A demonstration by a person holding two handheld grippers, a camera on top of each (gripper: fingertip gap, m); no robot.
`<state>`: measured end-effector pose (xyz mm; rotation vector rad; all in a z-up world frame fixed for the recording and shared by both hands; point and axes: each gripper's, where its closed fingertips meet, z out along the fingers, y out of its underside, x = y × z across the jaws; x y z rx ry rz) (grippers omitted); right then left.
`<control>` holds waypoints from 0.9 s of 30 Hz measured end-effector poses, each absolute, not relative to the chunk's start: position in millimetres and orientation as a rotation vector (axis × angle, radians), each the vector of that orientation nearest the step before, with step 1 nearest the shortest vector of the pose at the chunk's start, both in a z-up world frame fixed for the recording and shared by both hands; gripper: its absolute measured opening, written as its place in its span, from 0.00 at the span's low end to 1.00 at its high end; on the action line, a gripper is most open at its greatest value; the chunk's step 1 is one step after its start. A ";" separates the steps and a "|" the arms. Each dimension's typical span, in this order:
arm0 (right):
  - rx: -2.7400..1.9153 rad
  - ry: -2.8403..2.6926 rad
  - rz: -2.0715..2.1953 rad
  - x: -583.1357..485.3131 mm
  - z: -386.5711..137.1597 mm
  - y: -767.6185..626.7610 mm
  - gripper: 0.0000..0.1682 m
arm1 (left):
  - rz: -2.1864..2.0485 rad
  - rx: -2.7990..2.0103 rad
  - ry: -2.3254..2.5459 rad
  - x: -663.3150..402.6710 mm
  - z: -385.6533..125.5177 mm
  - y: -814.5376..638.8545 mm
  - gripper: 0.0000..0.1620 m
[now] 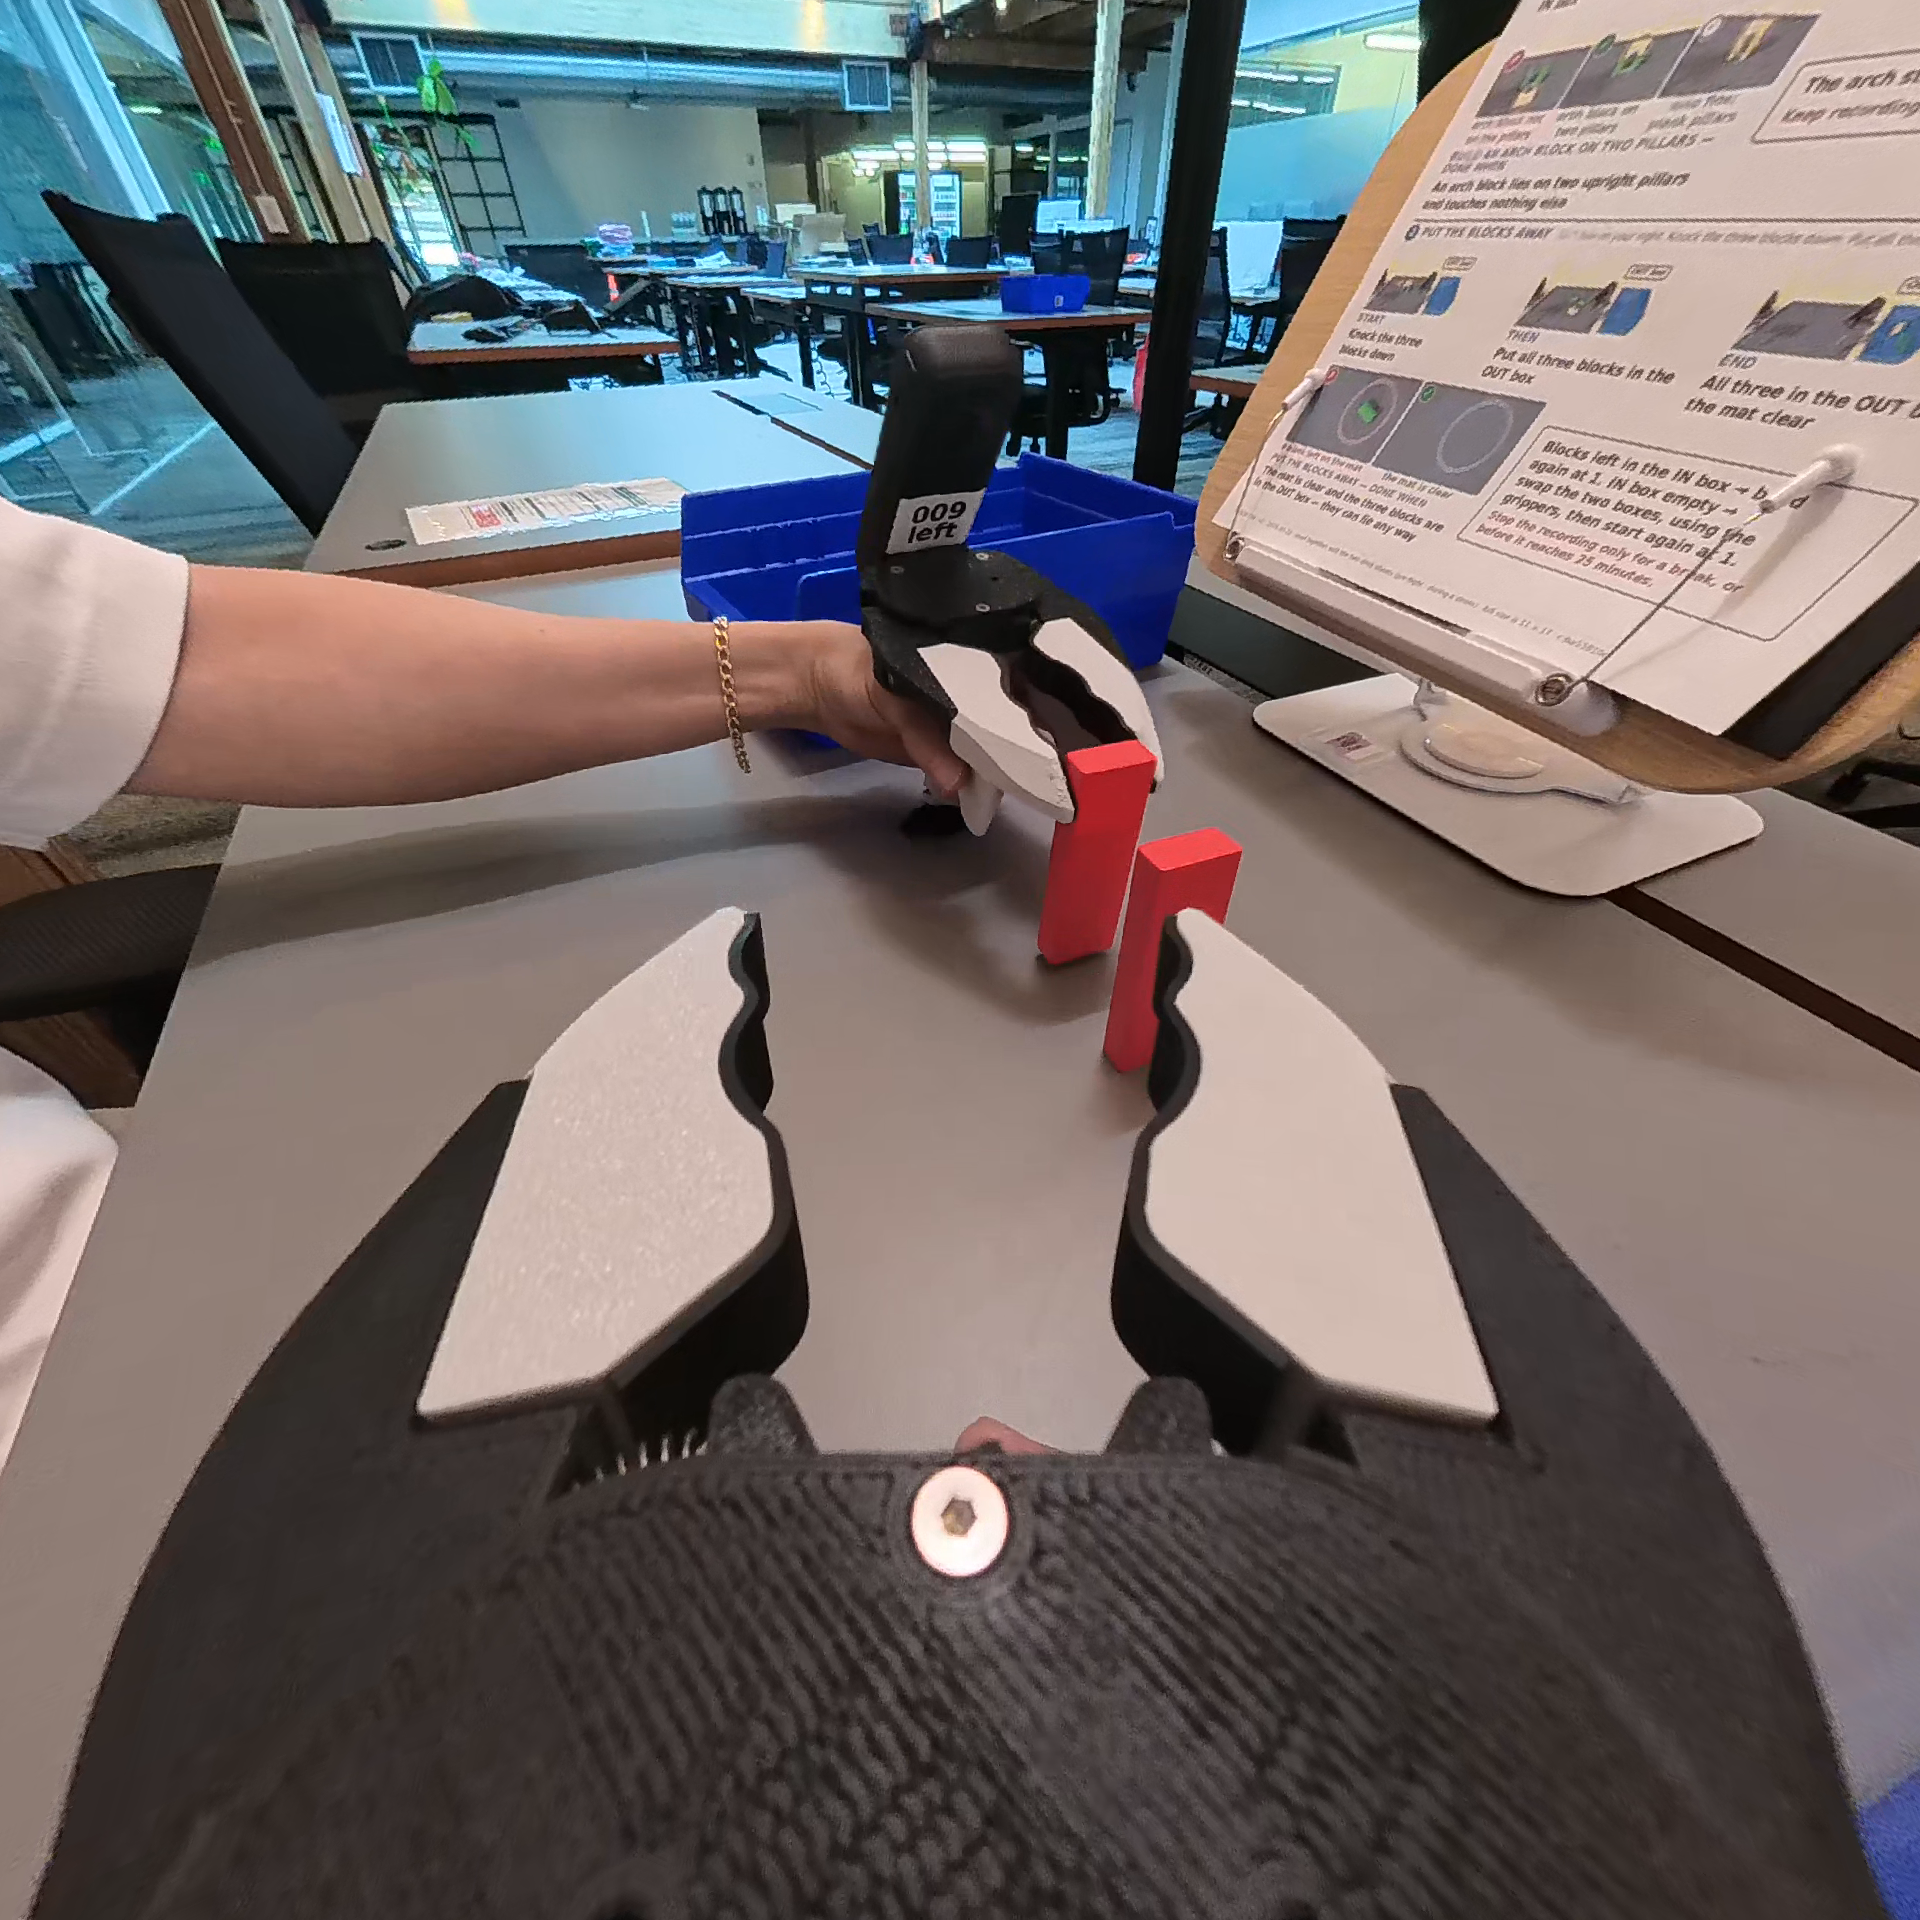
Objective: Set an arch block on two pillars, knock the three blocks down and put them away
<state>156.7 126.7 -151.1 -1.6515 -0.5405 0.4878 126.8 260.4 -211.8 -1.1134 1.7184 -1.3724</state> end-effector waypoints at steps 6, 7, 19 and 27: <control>-1.657 -0.549 0.492 155.2 -152.8 126.2 0.43 | -1.350 -1.107 1.728 131.9 -213.4 258.7 0.20; -1.658 -0.550 0.490 155.4 -152.9 126.0 0.43 | -1.350 -1.108 1.720 132.2 -212.7 259.6 0.20; -1.668 -0.565 0.488 153.0 -155.6 124.6 0.43 | -1.325 -1.093 1.754 128.4 -216.2 257.9 0.20; -1.665 -0.568 0.490 151.1 -154.7 125.0 0.43 | -1.319 -1.115 1.740 122.8 -216.4 263.1 0.20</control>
